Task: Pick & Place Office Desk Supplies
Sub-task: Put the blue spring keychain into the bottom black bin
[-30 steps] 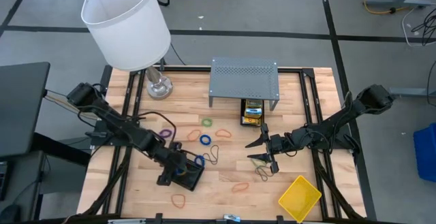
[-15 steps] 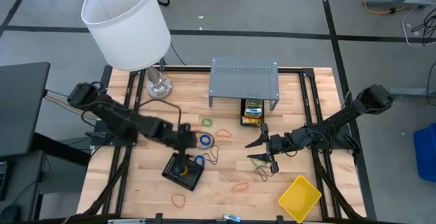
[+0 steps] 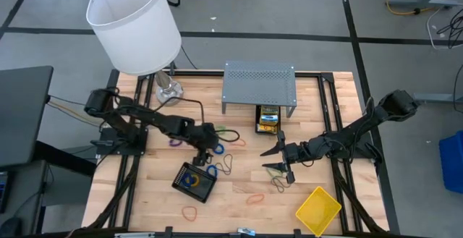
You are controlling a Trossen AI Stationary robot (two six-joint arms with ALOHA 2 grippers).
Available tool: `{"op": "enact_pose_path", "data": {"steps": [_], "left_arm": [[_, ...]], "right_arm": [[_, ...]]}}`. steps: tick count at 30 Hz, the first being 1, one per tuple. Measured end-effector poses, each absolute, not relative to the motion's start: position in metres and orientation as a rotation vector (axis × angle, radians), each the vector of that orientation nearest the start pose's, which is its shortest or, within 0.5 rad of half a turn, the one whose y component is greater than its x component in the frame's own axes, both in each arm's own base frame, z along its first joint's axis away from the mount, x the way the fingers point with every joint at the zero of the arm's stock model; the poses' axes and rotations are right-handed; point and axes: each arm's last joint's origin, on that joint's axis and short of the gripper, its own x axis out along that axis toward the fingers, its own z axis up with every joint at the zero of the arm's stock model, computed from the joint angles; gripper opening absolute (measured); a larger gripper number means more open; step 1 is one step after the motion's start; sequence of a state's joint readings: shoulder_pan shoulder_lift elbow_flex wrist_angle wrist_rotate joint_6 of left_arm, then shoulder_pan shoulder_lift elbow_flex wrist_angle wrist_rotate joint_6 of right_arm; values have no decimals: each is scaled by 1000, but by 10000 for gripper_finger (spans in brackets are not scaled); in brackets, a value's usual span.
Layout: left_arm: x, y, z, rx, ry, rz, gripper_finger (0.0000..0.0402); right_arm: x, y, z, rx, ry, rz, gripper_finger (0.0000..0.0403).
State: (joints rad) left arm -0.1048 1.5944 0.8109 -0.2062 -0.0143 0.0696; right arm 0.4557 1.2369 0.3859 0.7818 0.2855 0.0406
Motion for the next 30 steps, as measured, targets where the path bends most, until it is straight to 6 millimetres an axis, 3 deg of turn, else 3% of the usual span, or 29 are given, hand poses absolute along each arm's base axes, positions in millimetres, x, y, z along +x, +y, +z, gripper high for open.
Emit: {"op": "enact_pose_path", "data": {"steps": [14,18,24,30], "left_arm": [[325,-32,129,236,1119,-103,240],[326,-32,127,247,1130,-87,183],[324,-28,131,303,1122,20,25],[318,-31,157,292,1046,90,11]], "right_arm": [[215,96,201,13,74,168,172],[215,96,201,12,76,168,172],[215,96,201,16,77,168,172],[215,96,201,17,78,169,172]]}}
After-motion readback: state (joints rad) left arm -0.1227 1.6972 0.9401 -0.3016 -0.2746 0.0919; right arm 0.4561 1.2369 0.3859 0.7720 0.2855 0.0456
